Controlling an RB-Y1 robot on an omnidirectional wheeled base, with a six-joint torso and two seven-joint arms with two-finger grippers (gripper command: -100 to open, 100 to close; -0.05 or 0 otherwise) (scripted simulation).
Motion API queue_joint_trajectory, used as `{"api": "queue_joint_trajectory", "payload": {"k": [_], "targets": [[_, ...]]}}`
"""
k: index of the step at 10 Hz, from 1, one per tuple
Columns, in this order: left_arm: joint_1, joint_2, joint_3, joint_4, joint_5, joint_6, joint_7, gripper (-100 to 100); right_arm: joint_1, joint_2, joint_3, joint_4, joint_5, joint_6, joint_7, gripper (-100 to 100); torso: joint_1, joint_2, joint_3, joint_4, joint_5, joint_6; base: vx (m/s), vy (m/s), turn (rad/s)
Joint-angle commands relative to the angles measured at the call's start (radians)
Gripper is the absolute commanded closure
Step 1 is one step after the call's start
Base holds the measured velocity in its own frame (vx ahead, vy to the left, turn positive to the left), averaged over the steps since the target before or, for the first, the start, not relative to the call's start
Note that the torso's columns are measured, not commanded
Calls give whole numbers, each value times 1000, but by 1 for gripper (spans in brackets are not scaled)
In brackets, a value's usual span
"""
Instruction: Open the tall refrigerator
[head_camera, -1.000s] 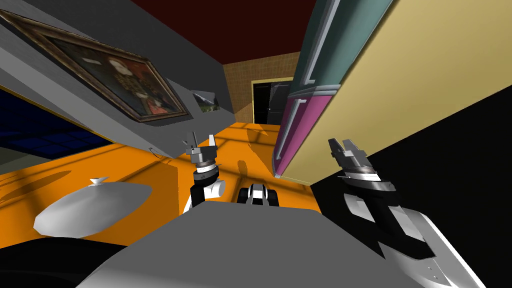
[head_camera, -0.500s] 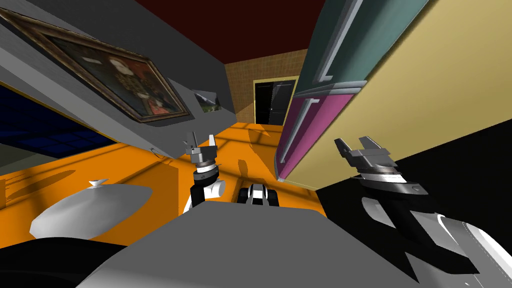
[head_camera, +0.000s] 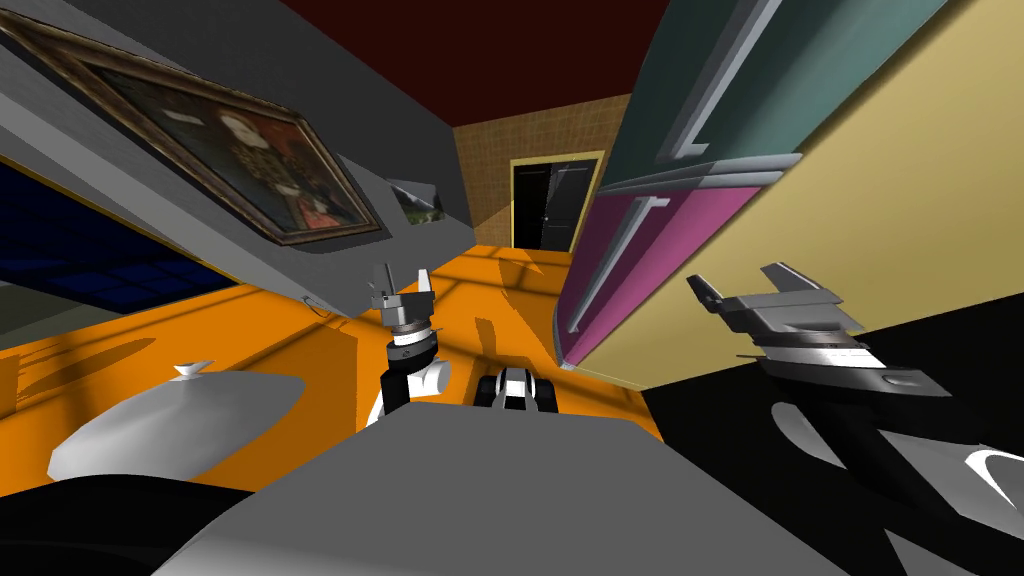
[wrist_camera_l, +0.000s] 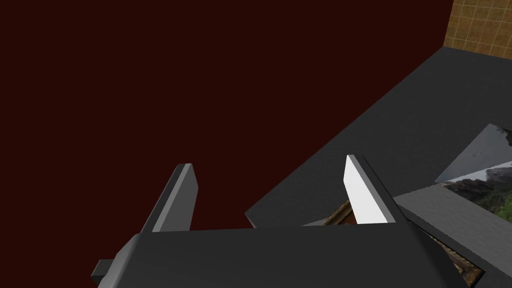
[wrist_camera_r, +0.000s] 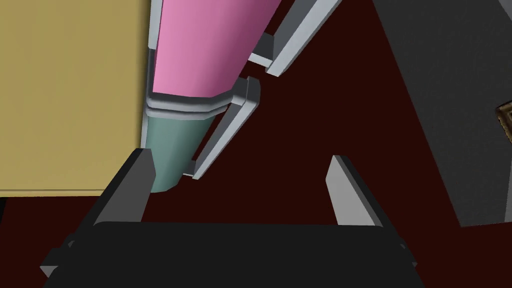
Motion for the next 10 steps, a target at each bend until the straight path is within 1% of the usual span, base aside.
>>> {"api": "queue_joint_trajectory", "payload": {"k": [1, 2, 3, 4, 5, 6, 7, 8, 10], "targets": [[0, 0, 0, 0, 0, 0, 0, 0, 0, -54, -77, 23, 77, 3, 28, -100, 1, -1, -1, 0, 0, 0, 136, 94, 55], [0, 0, 0, 0, 0, 0, 0, 0, 0, -54, -90, 23, 87, 3, 28, -100, 5, -3, -2, -1, 1, 0, 106, 74, 12], [0, 0, 0, 0, 0, 0, 0, 0, 0, -80, -129, 35, 126, 5, 41, -100, 3, -1, -1, 0, 1, 0, 102, 51, 27], [0, 0, 0, 0, 0, 0, 0, 0, 0, -106, -156, 47, 156, 8, 54, -100, 1, 0, 0, 0, 1, 0, 127, 60, 54], [0, 0, 0, 0, 0, 0, 0, 0, 0, -106, -169, 47, 166, 8, 54, -100, 2, -1, 0, 0, 0, 0, 97, 58, 16], [0, 0, 0, 0, 0, 0, 0, 0, -1, -133, -207, 60, 205, 10, 66, -100, 2, 0, 0, 0, 1, 0, 103, 71, 29], [0, 0, 0, 0, 0, 0, 0, 0, -1, -159, -237, 72, 234, 12, 79, -100, 3, 0, 0, 0, 1, 0, 115, 79, 55], [0, 0, 0, 0, 0, 0, 0, 0, -1, -159, -246, 72, 244, 12, 79, -100, 3, -1, 0, 0, 1, 0, 101, 70, 13], [0, 0, 0, 0, 0, 0, 0, 0, -3, -212, -314, 96, 310, 16, 102, -100, 3, -1, 0, 0, 1, 0, 115, 91, 37]]}}
